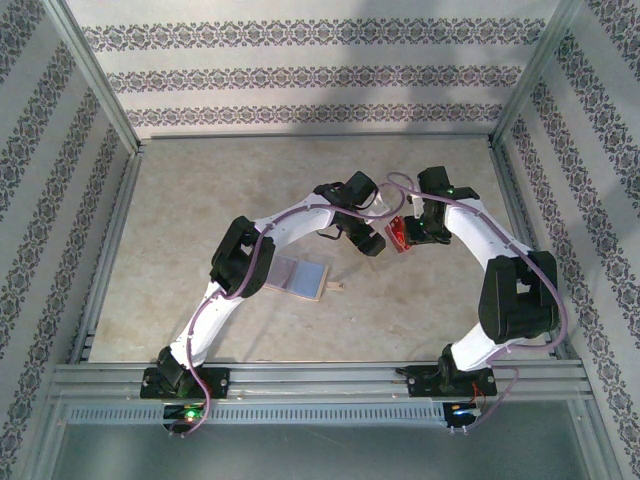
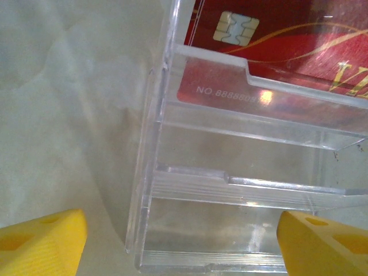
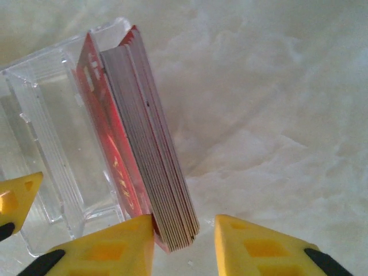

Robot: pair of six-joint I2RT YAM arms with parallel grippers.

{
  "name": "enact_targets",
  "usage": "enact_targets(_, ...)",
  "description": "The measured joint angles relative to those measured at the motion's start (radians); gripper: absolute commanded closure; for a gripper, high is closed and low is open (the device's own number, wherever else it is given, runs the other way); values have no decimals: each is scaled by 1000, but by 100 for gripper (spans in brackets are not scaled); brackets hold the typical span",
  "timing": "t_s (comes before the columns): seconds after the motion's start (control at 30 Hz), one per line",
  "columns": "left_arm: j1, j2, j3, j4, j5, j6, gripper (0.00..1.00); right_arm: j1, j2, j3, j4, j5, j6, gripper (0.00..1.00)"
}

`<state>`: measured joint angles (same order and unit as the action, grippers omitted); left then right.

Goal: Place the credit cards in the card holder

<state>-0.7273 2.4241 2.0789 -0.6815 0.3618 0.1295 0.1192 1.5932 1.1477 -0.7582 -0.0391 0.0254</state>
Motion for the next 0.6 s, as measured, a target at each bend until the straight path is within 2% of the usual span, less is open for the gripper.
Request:
enact_targets(0.13, 0, -1, -1, 1, 0, 0, 14, -4, -9, 0, 0, -23, -1, 81)
enact_targets(0.37, 0, -1, -2, 1, 0, 0, 14, -13, -23, 0, 3, -37, -3, 84)
enact_targets(0.6, 0, -2, -3, 3, 0, 0, 14, -13, -34, 0, 3, -40, -3, 91)
